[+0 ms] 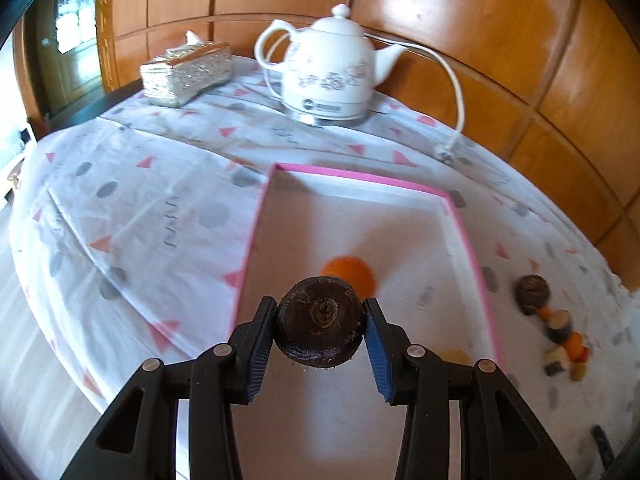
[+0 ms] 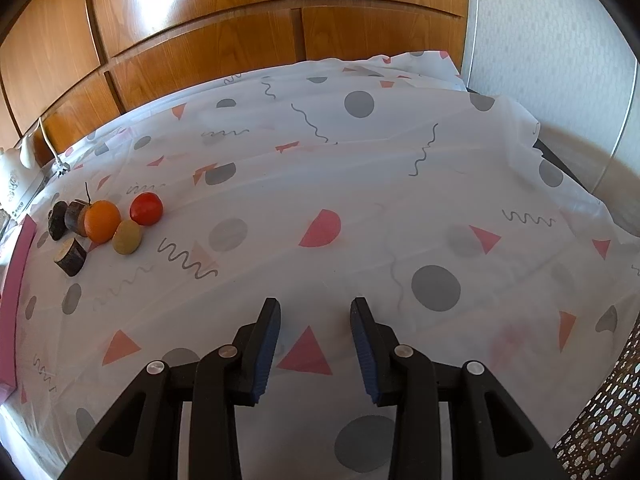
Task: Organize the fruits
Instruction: 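Carry the dark round fruit with the left tool into the tray, release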
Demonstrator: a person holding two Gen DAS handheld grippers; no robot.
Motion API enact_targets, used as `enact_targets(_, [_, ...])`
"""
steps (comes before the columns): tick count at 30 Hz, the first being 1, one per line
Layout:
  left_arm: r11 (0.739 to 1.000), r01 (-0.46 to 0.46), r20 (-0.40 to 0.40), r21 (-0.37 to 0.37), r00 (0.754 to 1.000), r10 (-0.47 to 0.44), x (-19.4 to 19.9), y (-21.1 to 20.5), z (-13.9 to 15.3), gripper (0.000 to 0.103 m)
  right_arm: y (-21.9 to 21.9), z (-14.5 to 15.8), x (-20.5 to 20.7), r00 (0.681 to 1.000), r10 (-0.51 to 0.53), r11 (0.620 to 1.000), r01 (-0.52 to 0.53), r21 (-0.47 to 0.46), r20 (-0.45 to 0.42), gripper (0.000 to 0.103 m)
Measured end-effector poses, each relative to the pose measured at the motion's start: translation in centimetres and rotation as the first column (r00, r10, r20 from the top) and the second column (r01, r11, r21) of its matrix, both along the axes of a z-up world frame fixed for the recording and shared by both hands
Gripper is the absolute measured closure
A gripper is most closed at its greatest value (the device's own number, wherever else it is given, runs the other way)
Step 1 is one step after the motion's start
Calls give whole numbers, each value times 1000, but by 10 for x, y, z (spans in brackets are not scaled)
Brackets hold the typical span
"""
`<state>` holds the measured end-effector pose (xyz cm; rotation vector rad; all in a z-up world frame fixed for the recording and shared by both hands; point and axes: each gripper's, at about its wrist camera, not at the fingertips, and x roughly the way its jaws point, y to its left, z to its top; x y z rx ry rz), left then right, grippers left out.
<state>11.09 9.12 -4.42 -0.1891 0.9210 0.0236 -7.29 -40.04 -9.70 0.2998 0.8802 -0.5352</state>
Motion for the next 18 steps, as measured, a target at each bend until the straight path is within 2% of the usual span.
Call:
enact_targets(6, [1000,-21,-12,23,1000,21,2,5,-12,57,1,0,1,1000,1,1000,-1,-5,-9,66])
enact_targets(12, [999,-30,23,15,999,30,-8,3,-7,39,1,0,3,1000,3,1000,-3,-14,-17,66])
enact_targets(18, [999,-47,60,2,997,47,-30,-2,4,28,1,-1,3,1000,4,1000,-4,-16,-19,66])
